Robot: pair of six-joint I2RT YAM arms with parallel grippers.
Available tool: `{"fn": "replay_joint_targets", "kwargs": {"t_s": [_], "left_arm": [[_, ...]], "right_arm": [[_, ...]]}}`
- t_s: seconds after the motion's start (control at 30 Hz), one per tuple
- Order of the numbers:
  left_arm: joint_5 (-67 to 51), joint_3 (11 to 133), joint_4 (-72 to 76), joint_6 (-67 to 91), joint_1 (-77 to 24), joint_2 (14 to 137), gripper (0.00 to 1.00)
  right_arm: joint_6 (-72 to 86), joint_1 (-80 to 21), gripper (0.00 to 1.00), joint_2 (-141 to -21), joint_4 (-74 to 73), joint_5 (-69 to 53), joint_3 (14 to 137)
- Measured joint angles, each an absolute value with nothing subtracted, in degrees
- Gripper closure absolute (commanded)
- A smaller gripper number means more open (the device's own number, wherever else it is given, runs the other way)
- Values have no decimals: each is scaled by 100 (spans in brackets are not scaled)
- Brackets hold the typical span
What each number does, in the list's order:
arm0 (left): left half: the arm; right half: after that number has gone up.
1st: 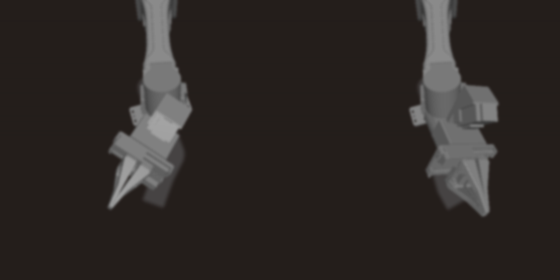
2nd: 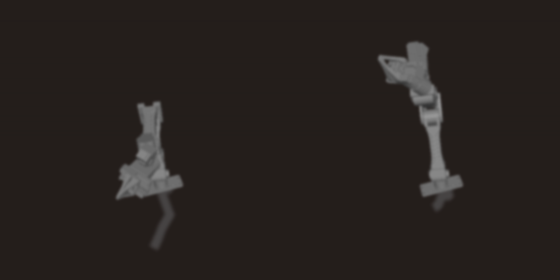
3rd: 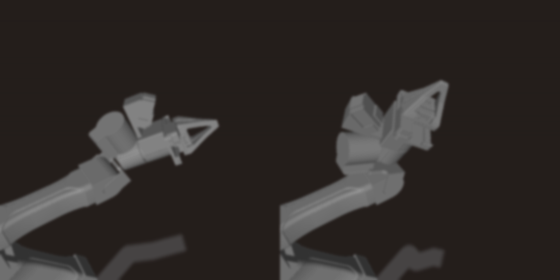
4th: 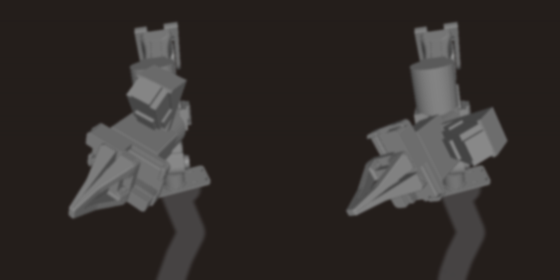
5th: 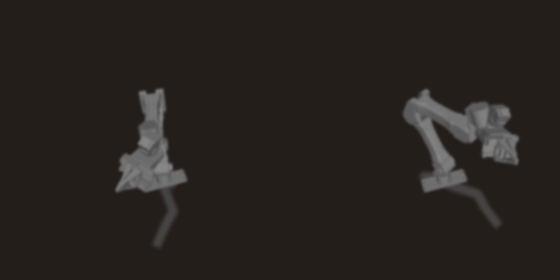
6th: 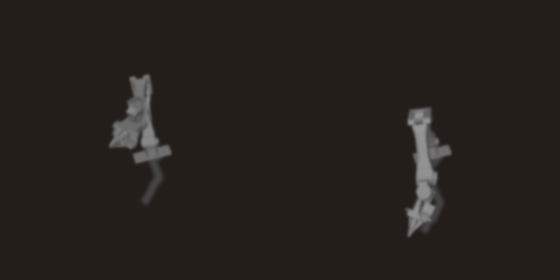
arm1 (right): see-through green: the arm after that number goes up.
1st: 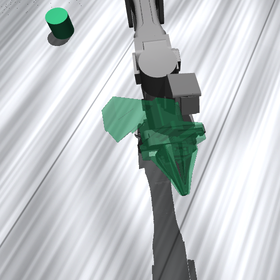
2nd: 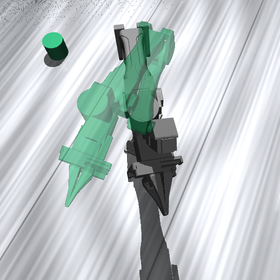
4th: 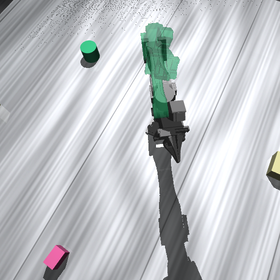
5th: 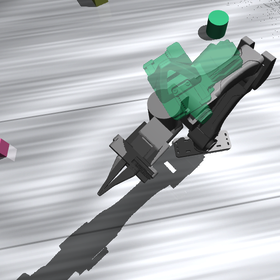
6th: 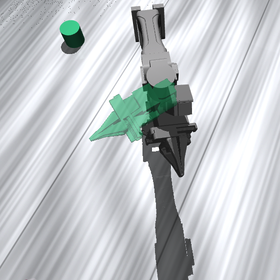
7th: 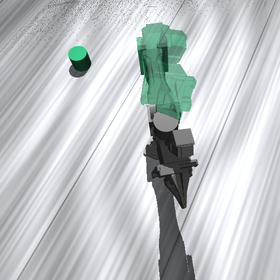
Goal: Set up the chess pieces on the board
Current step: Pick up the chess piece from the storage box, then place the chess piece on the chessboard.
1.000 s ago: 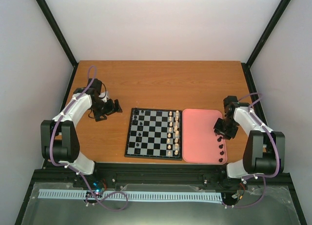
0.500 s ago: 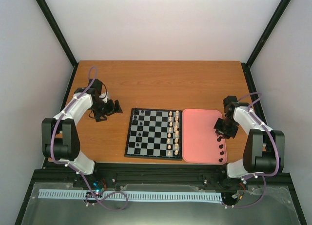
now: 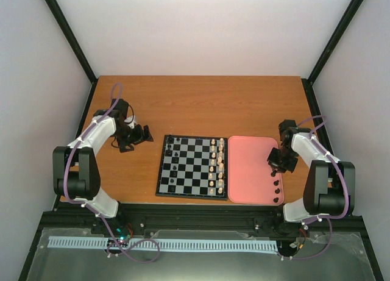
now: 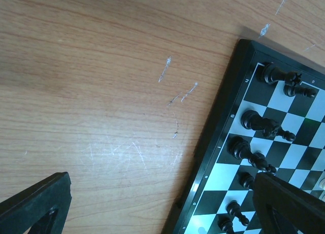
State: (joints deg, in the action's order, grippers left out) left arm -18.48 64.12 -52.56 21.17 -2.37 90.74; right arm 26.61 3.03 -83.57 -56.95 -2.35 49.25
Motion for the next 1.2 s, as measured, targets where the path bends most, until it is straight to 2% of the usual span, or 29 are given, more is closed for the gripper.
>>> {"fn": "replay_joint_targets", "kwargs": {"t_s": [0.17,0.4,0.77,1.0,1.2], "left_arm": [[-1850,6412,-5249,2119,-237,9083,0],[-1857,6412,-5245,2119,-237,9083,0],[-1935,6412,-5231,2121,-237,9083,0],[-1981,6412,-5231,2123,-237,9083,0],[-2091,6412,-5229,2130,-237,9137,0]], "right_arm": [[2652,303,97,-8355,-5695,-239,4923],[2655,303,97,-8184,-5754,-351,4845],[2703,211,97,-7144,-6412,-742,4958],[2864,-829,97,-7297,-6820,-954,6254],[3175,-2324,97,-8130,-6952,-1033,7701]]}}
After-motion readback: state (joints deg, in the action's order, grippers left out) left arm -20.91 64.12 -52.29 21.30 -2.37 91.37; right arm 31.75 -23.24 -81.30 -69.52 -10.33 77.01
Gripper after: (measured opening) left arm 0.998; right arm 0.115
